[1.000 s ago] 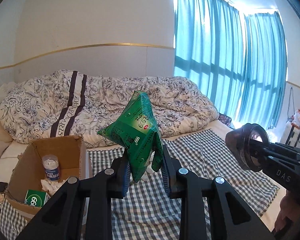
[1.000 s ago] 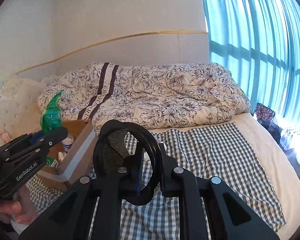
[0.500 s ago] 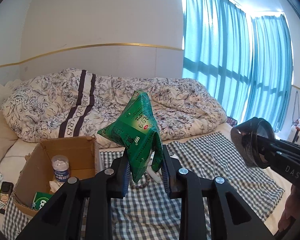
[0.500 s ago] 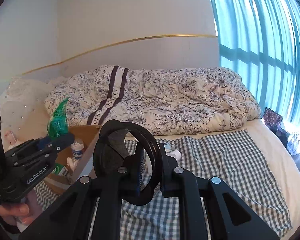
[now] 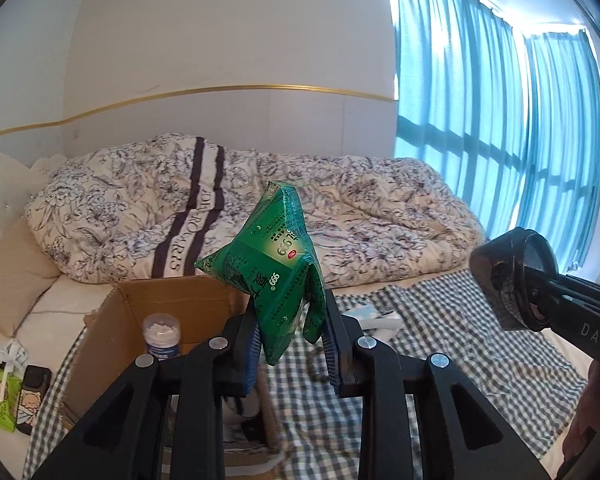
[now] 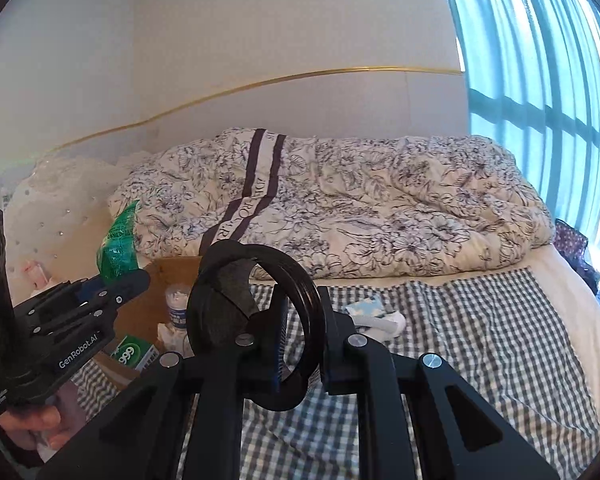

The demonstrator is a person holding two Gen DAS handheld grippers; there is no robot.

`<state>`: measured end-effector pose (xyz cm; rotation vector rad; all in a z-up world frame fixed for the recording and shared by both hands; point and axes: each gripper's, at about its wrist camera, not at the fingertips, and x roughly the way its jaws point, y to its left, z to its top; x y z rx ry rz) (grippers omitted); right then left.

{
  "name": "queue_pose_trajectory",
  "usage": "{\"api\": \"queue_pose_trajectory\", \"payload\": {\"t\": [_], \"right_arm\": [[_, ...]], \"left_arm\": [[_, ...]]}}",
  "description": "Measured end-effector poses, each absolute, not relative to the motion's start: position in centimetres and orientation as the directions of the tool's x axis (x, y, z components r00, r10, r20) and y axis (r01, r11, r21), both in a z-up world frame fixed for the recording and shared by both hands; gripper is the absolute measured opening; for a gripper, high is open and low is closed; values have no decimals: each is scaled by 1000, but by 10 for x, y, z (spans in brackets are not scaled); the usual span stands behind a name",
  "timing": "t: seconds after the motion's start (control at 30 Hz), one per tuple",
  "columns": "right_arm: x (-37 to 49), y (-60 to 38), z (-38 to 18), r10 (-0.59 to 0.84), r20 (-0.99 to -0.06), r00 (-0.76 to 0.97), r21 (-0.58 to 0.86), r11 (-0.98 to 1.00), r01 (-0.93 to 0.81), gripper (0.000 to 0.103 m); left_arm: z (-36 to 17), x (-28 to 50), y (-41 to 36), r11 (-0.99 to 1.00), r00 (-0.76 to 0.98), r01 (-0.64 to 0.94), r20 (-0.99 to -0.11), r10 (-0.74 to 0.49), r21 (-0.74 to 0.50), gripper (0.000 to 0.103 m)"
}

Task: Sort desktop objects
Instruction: 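Lift the green bag and black case and carry both toward the cardboard box, then open the left gripper to drop the green bag while the right gripper drops the black case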

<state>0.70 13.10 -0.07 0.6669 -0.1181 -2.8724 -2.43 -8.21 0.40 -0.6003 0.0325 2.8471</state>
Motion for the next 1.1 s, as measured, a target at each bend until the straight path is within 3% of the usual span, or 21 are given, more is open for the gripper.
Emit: {"api": "queue_pose_trajectory", "payload": {"t": [1.1], "right_arm": [[-68,14,-25,-368,-477,-798,112,-926,360,13]], "left_arm": [[-38,-77,-187,-999,-863,-32,-505,25,6,27]]}}
